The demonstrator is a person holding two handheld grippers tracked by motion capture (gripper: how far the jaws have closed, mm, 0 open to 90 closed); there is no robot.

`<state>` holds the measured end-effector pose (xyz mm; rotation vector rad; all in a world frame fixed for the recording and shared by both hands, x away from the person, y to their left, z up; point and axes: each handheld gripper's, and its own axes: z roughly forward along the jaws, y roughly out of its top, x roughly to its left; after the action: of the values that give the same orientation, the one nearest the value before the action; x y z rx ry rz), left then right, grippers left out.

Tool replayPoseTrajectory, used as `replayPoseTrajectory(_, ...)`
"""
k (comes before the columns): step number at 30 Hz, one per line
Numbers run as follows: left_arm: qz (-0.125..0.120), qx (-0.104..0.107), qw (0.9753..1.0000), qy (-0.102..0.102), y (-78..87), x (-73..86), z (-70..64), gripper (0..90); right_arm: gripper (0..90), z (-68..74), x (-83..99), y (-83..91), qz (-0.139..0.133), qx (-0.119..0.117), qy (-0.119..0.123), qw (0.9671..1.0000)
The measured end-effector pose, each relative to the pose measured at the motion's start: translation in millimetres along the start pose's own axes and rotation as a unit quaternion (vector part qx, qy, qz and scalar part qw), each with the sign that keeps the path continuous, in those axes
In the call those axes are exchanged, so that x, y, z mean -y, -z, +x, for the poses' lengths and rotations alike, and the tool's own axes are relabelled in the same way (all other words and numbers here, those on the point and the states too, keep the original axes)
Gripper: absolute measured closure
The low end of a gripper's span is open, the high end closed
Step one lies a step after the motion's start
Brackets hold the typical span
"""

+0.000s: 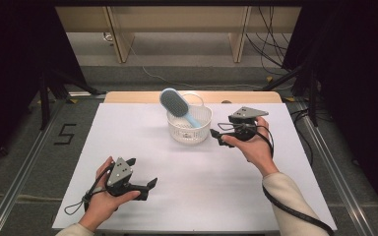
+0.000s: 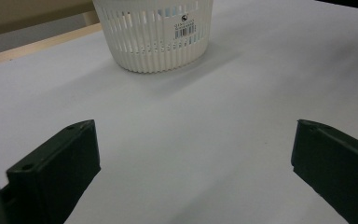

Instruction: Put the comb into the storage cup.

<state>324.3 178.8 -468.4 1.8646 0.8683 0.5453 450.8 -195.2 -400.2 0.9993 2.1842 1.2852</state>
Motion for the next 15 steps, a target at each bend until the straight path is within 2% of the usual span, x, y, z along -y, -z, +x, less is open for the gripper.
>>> replayPoseTrajectory(7,0.001,-0.002,1.0,0.001,-0.3,0.2,-0.1,0.4,9.8,-3.3,7.7,17.4,-0.01,0.006,-0.003,0.9999)
replayPoseTrajectory(15,0.001,-0.003,1.0,0.0,-0.1,0.2,-0.2,0.4,8.8,-4.8,23.7,28.2,-0.007,0.011,-0.008,0.9999)
